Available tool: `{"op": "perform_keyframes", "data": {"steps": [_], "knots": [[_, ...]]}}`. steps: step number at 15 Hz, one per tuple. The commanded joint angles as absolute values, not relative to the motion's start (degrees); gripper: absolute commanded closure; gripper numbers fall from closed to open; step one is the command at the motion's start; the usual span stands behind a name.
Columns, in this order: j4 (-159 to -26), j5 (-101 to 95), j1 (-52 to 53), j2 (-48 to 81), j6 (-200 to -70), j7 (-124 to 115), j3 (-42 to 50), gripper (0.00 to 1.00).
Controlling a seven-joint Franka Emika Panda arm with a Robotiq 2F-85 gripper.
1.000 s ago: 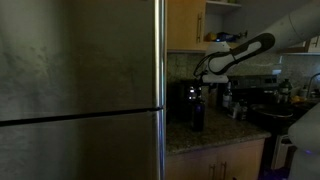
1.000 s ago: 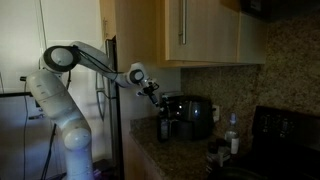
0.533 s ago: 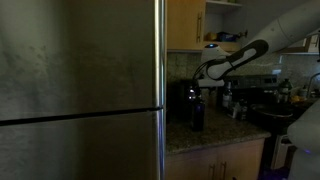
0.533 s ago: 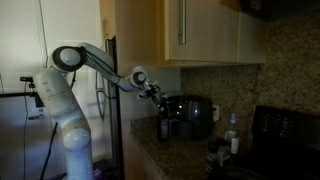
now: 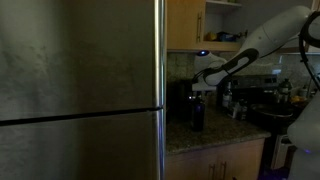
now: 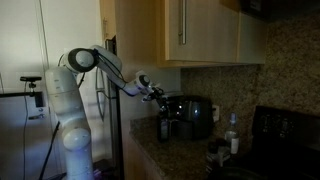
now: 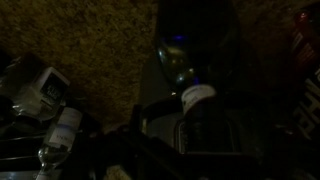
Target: Put the glass bottle on the left beside the glass bottle on the right
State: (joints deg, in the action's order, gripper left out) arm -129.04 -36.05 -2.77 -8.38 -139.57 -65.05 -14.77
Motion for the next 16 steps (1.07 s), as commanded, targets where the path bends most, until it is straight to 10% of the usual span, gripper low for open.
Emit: {"op": "perform_keyframes", "data": {"steps": [1,9,16], "knots": [[-126.3,-41.9,-0.9,-5.0,-138.4,-70.3,-13.6,0.28],[-127.8,-46.4,1.7,-6.7,-135.6,-76.1,-11.9,0.92],[-131.8,-53.0,2.4,-10.5,-129.3,-85.0,-11.5,0.93]]}}
